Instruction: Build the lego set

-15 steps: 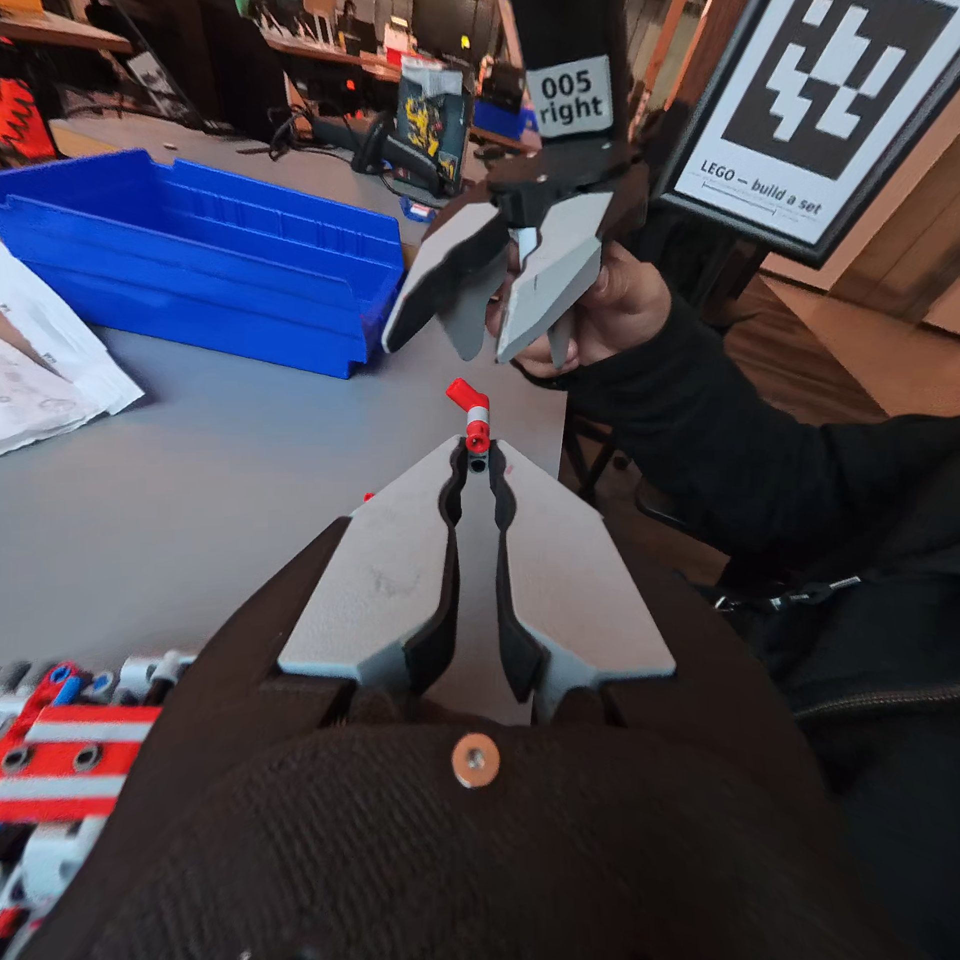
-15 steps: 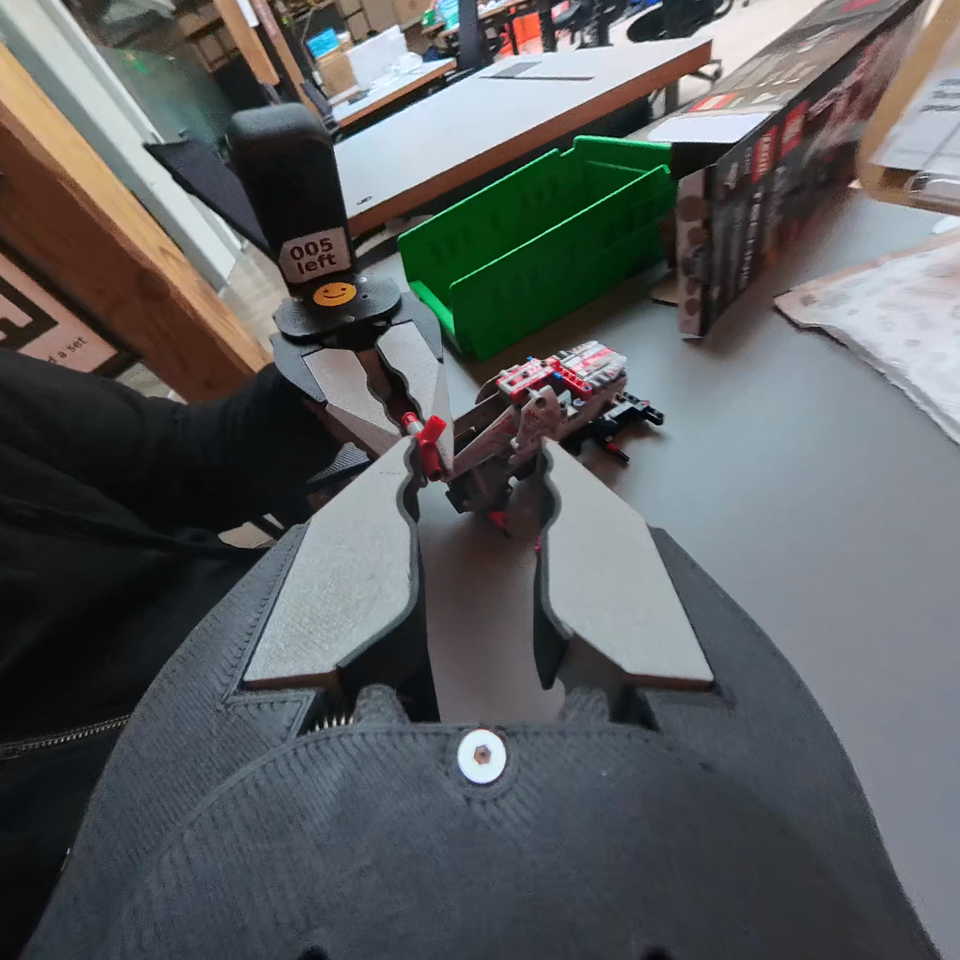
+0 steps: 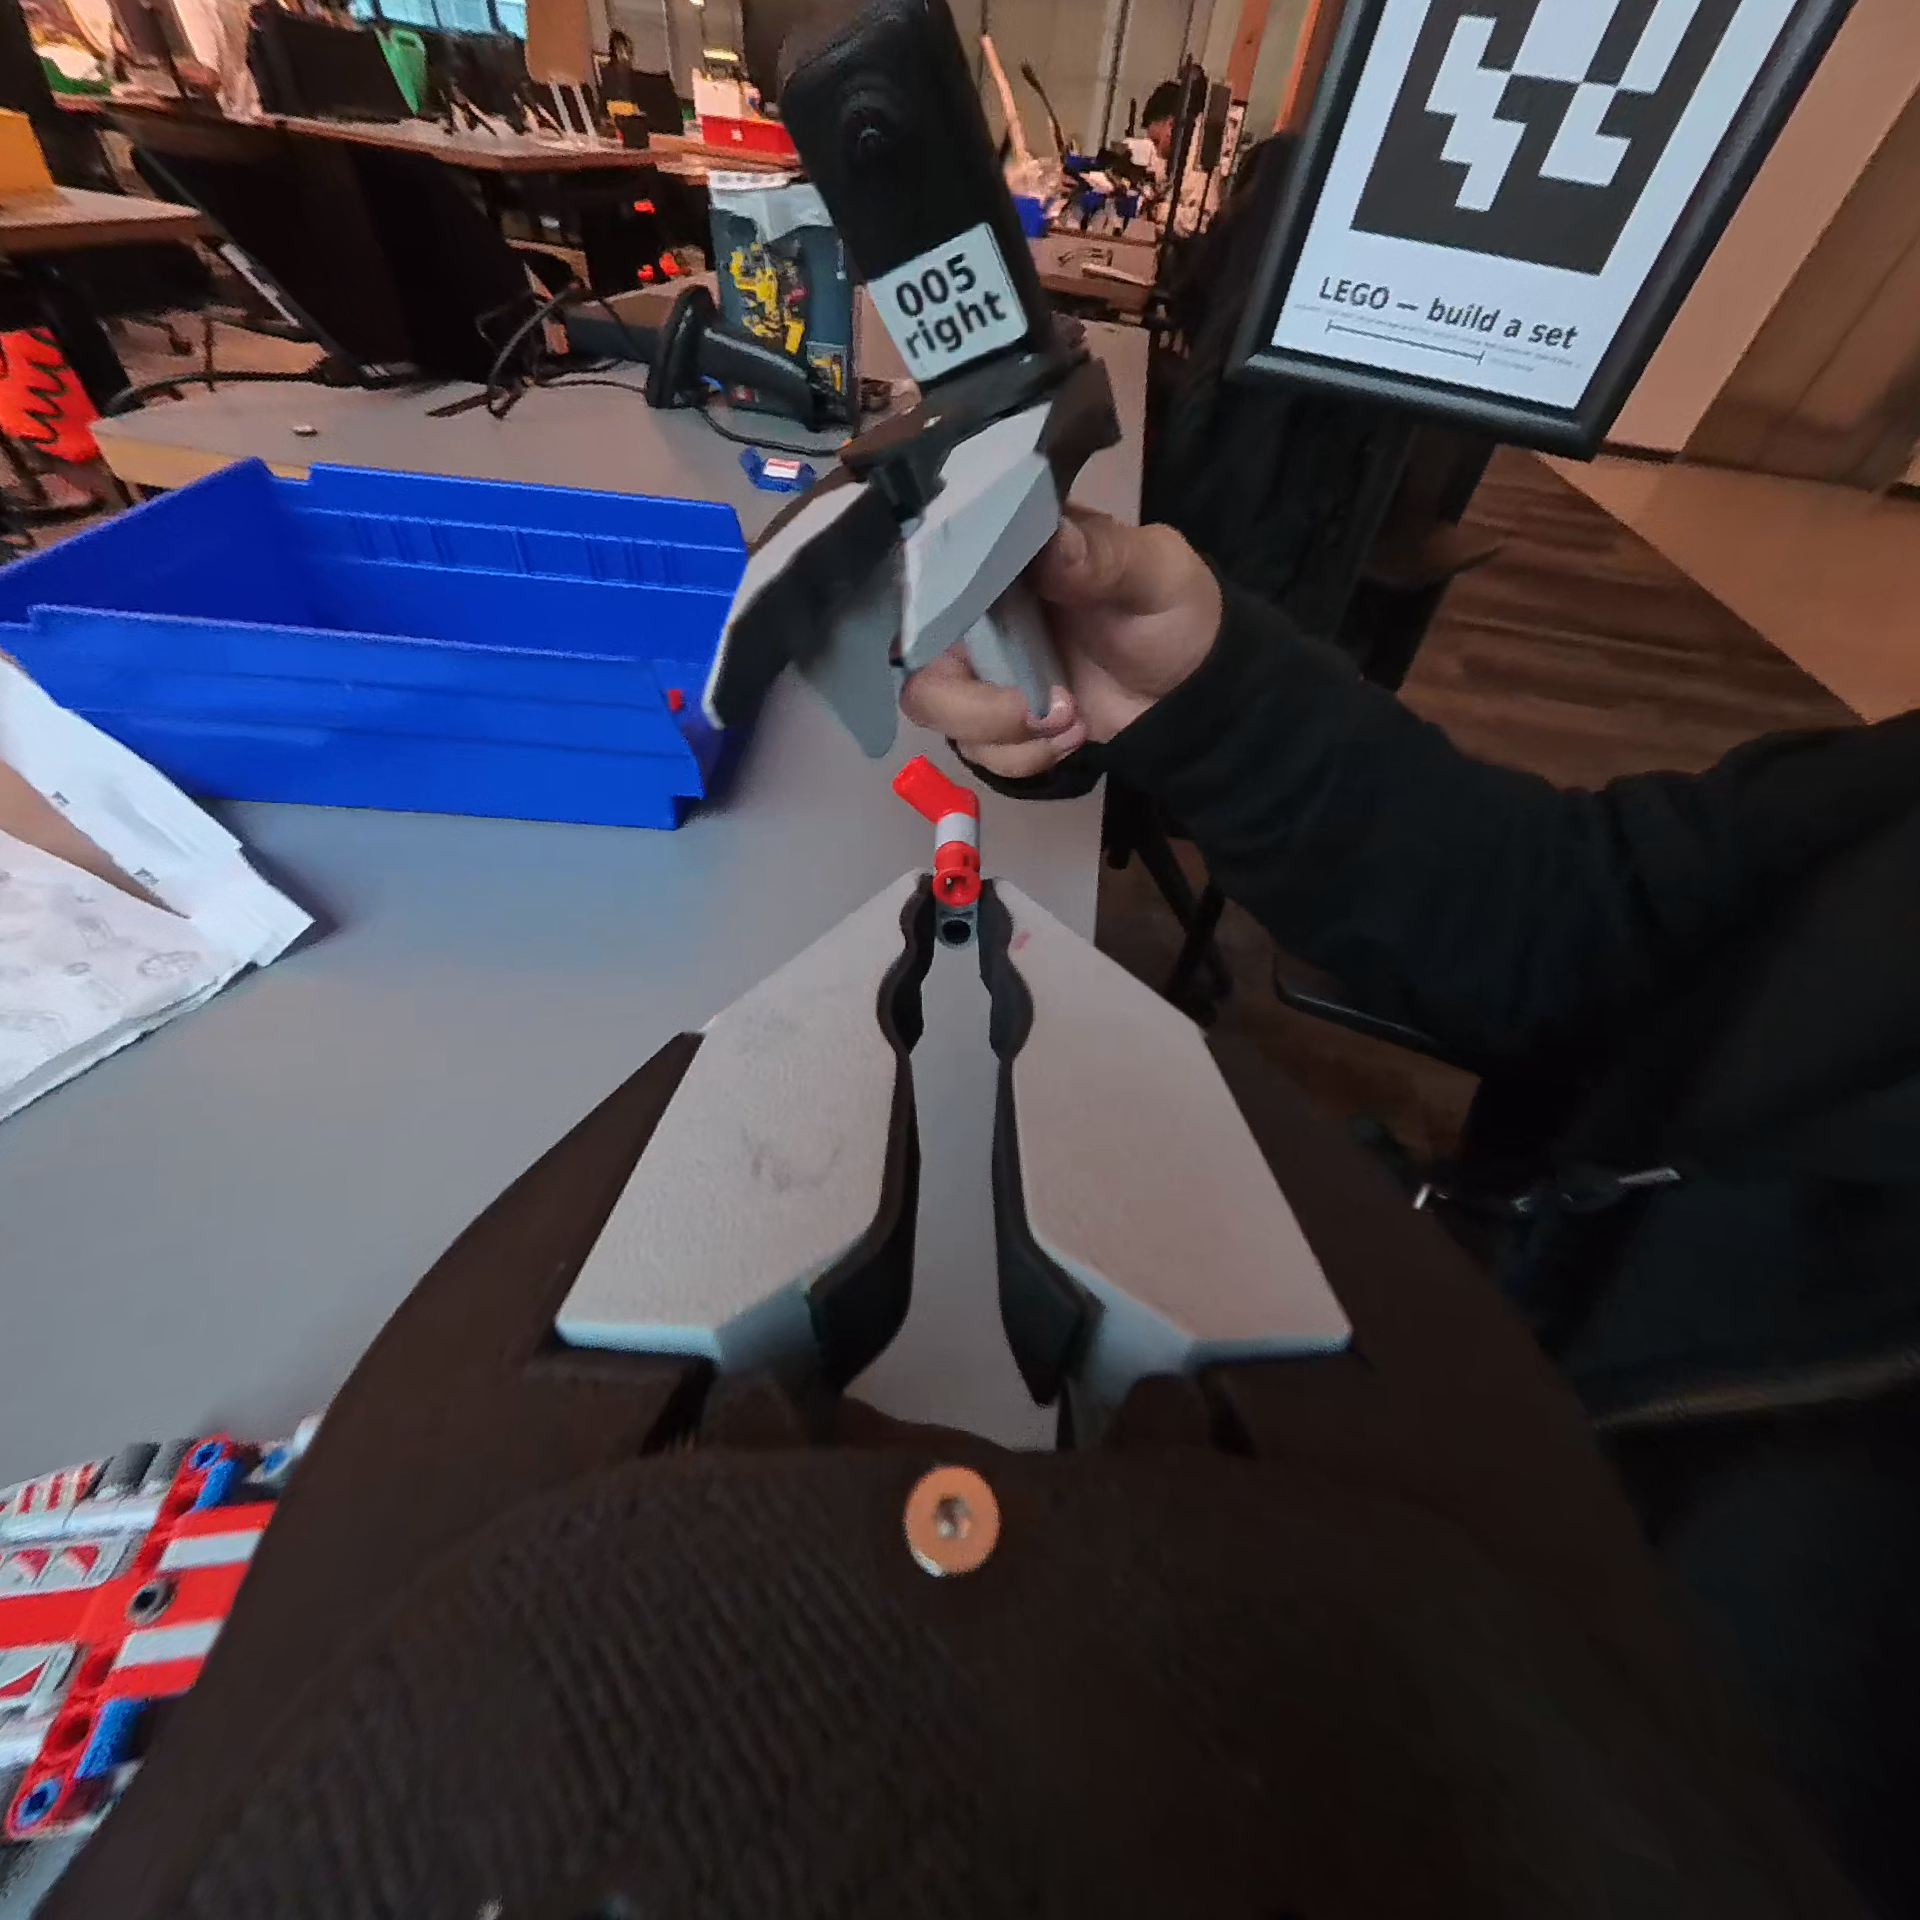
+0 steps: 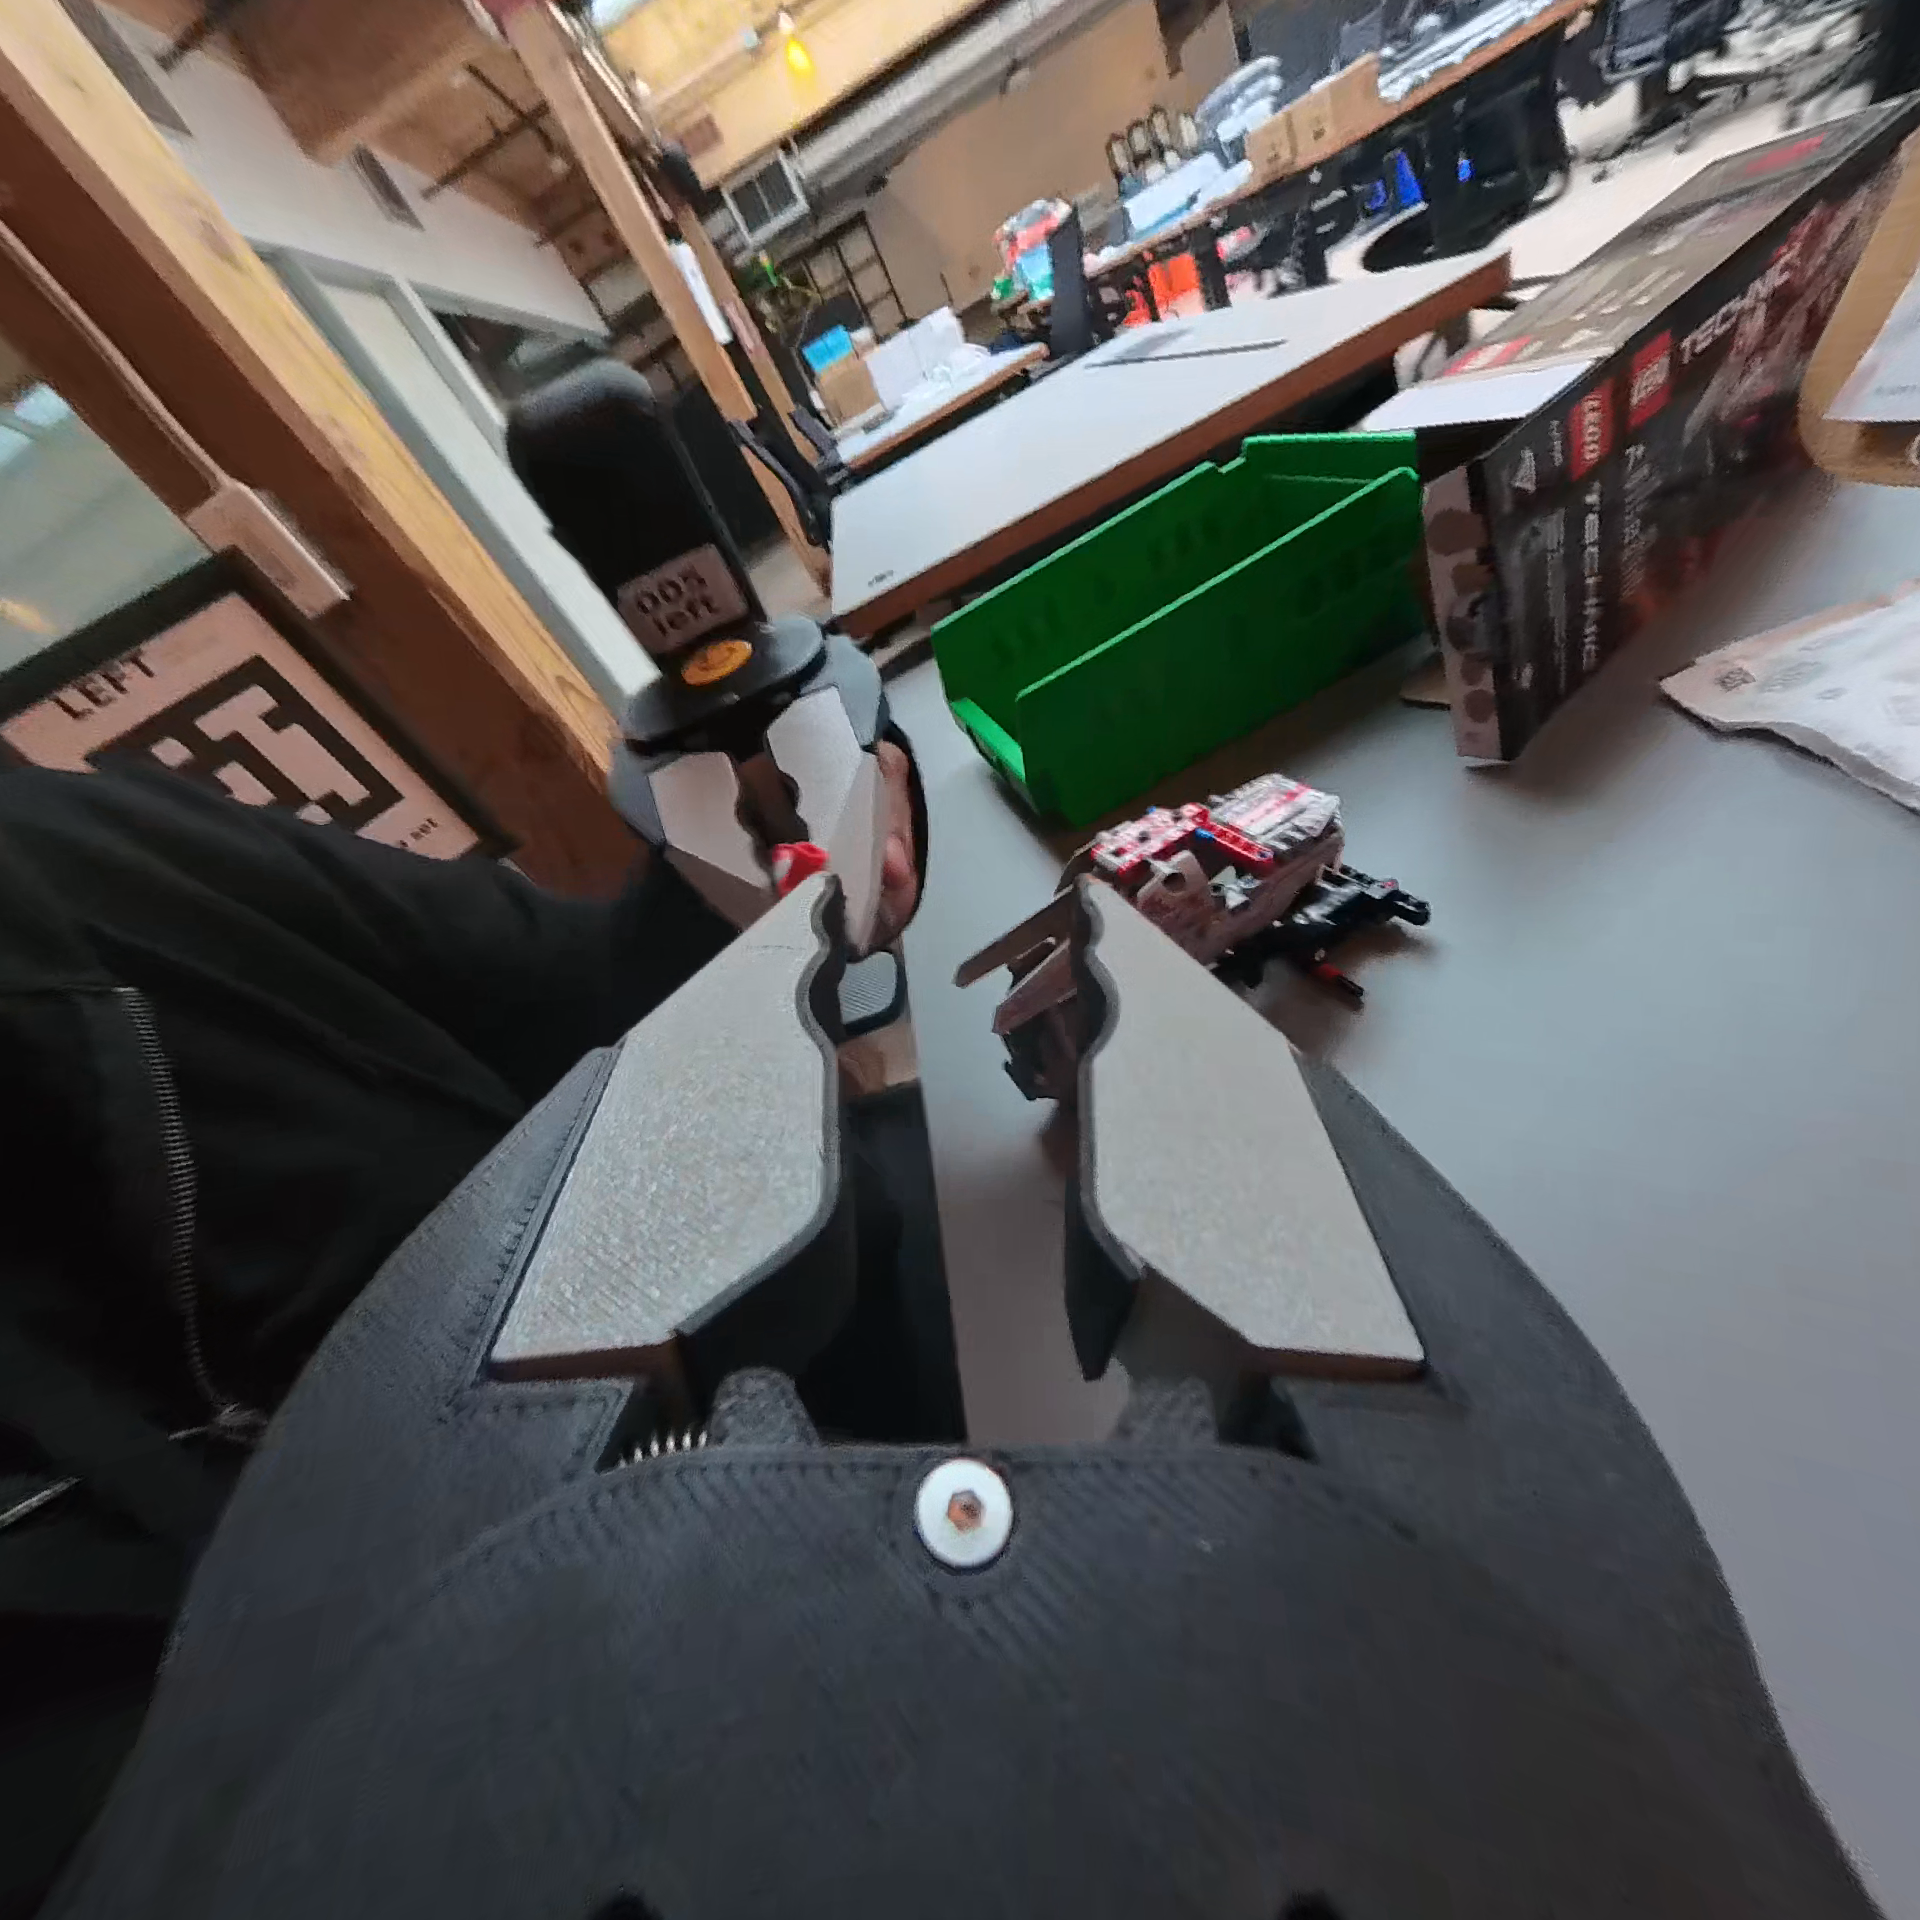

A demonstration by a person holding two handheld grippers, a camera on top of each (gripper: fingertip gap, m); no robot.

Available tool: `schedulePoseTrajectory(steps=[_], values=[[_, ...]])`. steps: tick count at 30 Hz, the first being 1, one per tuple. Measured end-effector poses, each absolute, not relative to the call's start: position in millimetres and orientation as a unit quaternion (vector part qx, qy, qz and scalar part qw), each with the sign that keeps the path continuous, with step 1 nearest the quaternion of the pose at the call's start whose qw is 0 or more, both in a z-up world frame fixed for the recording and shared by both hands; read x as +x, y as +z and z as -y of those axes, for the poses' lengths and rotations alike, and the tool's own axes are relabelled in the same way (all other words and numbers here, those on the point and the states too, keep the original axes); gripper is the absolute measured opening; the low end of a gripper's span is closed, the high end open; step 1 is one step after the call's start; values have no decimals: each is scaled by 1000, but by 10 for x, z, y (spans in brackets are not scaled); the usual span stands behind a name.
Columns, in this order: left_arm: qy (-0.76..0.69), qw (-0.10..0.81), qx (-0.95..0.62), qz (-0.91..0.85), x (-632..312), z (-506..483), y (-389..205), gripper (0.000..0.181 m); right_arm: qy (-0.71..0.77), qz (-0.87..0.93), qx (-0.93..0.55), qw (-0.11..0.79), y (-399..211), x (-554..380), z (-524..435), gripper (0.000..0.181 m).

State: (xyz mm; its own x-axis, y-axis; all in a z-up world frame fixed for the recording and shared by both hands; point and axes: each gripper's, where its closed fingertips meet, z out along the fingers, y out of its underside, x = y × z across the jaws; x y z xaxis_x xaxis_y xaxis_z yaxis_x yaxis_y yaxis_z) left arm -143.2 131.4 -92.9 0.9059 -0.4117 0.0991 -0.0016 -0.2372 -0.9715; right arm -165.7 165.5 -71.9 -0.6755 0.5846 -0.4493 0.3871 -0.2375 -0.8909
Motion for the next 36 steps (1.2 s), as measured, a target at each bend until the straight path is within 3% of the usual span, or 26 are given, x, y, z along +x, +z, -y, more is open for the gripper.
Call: schedulePoseTrajectory(steps=[9, 14, 18, 25, 35, 36], values=[[-146, 596, -784, -95, -1735, -1090, -1048, 5, 701, 627, -337, -47, -794, -1820, -1047, 37], [-127, 593, -792, -70, -1871, -1005, -1115, 6, 694, 638, -332, -45, -889, -1985, -889, 6], [-123, 593, -794, -55, -1939, -1005, -1132, 5, 697, 635, -328, -59, -912, -2018, -912, 3], [-125, 581, -803, -47, -1928, -1119, -1246, 6, 688, 644, -326, -73, -995, -2043, -882, 7], [-127, 556, -819, -54, -1866, -1142, -1374, 6, 631, 711, -310, 0, -1162, -2030, -860, 22], [-124, 555, -821, -59, -1853, -1140, -1384, 5, 633, 711, -308, 7, -1151, -2039, -861, 16]])
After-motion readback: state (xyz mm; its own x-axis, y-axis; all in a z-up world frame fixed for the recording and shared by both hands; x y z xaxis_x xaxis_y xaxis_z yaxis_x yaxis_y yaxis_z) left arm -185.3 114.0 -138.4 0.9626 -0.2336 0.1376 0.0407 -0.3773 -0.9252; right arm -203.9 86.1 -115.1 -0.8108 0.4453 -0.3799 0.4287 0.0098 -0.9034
